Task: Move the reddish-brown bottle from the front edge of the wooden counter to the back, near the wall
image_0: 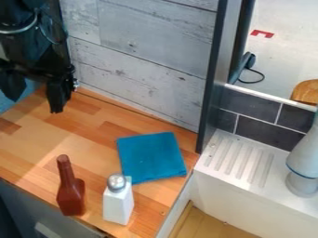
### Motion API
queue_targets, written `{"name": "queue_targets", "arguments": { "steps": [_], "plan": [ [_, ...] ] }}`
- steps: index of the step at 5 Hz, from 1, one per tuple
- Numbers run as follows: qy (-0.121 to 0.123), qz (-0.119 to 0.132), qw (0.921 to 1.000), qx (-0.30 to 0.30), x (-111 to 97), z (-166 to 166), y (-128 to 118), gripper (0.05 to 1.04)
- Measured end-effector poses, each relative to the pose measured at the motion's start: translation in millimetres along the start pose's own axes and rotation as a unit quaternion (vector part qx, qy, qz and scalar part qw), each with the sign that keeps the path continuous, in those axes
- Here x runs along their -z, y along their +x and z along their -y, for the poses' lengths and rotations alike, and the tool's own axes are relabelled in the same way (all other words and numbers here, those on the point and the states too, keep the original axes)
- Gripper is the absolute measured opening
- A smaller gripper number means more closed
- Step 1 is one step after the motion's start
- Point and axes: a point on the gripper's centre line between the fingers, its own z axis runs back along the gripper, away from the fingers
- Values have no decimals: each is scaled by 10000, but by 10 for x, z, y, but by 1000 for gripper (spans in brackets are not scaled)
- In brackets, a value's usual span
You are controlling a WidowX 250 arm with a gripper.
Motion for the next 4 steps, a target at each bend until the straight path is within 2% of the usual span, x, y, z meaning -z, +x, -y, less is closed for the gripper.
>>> {"name": "queue_targets", "arguments": {
  "steps": [1, 3, 4],
  "plan": [
    [-9, -109, 9999, -7, 47, 7, -39, 1001],
    [-135, -348, 9993, -17, 250, 73, -247, 1001],
    [-101, -457, 9989, -50, 395, 84, -325, 1001]
  ]
}}
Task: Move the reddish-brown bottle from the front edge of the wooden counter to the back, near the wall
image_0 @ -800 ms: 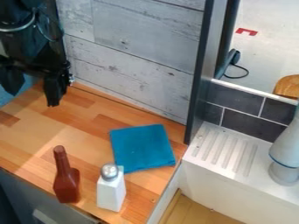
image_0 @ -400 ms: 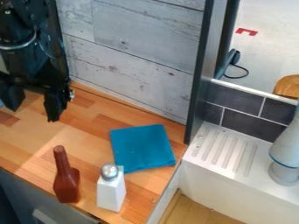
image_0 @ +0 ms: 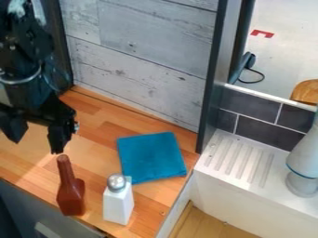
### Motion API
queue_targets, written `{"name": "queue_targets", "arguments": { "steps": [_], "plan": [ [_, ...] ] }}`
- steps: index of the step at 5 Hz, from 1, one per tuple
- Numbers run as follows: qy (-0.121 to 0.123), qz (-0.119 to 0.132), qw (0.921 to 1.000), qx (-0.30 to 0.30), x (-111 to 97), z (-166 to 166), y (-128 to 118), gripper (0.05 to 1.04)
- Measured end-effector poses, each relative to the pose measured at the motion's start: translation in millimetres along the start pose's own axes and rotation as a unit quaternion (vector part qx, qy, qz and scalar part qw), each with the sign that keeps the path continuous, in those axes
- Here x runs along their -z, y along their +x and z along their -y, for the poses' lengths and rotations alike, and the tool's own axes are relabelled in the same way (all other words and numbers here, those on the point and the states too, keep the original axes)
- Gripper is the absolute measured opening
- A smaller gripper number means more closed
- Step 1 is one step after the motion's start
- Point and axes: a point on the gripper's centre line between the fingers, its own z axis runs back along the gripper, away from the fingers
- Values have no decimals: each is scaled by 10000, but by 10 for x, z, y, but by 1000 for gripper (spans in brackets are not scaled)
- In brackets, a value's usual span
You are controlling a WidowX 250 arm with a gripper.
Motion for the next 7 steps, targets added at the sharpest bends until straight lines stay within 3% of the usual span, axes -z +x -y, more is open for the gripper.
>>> {"name": "queue_targets", "arguments": {
  "steps": [2, 5, 6, 7],
  "plan": [
    [29, -197, 9998, 7, 236, 21, -42, 1001],
    [-244, -398, 9989, -24, 325, 65, -83, 967],
    [-274, -469, 9985, -41, 371, 80, -89, 803],
    [-291, -471, 9984, -60, 425, 93, -72, 547]
  ]
}}
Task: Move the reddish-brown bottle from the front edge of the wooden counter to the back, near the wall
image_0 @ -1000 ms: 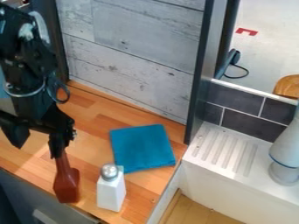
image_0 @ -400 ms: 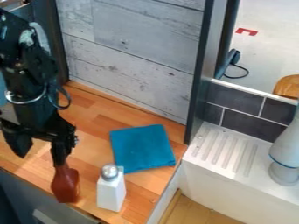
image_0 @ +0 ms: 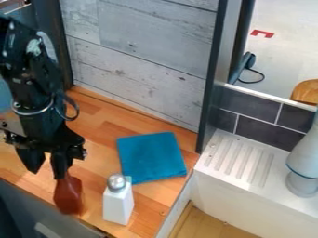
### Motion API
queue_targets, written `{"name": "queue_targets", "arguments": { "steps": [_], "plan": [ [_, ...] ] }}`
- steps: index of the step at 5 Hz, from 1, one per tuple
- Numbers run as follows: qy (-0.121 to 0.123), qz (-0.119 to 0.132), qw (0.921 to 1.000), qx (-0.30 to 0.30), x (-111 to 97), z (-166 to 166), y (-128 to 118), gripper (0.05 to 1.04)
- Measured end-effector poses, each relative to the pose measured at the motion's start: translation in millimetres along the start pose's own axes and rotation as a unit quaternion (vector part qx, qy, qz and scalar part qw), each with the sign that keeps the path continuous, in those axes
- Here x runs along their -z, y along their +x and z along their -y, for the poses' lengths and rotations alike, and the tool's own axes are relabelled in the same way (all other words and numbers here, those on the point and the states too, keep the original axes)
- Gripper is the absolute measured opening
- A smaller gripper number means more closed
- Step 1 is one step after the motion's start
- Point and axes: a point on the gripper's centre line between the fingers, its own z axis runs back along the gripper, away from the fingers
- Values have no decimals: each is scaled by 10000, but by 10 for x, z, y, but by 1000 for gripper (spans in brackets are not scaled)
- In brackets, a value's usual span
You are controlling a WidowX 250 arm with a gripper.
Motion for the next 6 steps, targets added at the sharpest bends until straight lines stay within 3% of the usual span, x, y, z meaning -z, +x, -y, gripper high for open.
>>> {"name": "queue_targets", "arguments": {
  "steps": [1, 3, 5, 6],
  "plan": [
    [-35, -3, 10000, -53, 16, 12, 5, 331],
    [-212, -162, 9992, -289, -54, -51, 17, 319],
    [-676, -15, 9945, -795, -537, -296, 582, 319],
    [-687, 48, 9931, -952, -560, -376, 945, 319]
  ]
}}
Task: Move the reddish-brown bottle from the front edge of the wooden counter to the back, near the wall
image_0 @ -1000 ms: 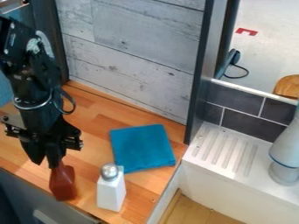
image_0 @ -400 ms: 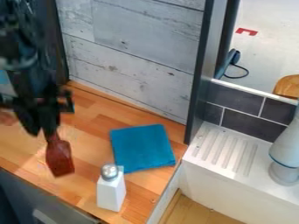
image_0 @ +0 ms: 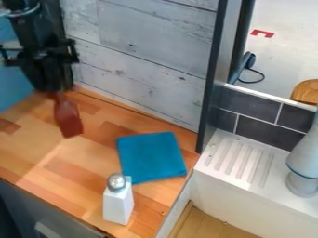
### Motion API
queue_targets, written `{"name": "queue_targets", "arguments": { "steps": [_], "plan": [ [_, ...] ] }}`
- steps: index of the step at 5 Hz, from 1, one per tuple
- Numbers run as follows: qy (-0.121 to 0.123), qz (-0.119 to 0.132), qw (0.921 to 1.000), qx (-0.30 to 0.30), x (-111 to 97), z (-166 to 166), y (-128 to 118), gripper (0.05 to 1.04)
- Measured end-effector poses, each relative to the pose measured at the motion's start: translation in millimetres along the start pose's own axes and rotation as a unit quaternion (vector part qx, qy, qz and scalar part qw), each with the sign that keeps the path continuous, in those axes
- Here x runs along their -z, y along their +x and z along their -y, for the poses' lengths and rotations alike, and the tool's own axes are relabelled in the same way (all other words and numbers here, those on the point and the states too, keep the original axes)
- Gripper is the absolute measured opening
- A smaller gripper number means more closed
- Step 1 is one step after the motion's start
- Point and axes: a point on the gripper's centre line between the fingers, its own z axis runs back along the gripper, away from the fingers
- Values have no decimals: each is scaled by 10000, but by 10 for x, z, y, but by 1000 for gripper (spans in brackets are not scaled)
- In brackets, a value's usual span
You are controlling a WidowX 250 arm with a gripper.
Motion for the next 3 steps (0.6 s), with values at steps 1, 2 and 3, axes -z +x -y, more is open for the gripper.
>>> {"name": "queue_targets", "arguments": {
  "steps": [1, 2, 3],
  "plan": [
    [4, -9, 9999, -123, 92, -1, 290, 319],
    [129, -46, 9996, -251, 311, -59, 522, 319],
    [281, -4, 9989, -364, 462, -109, 673, 319]
  ]
}}
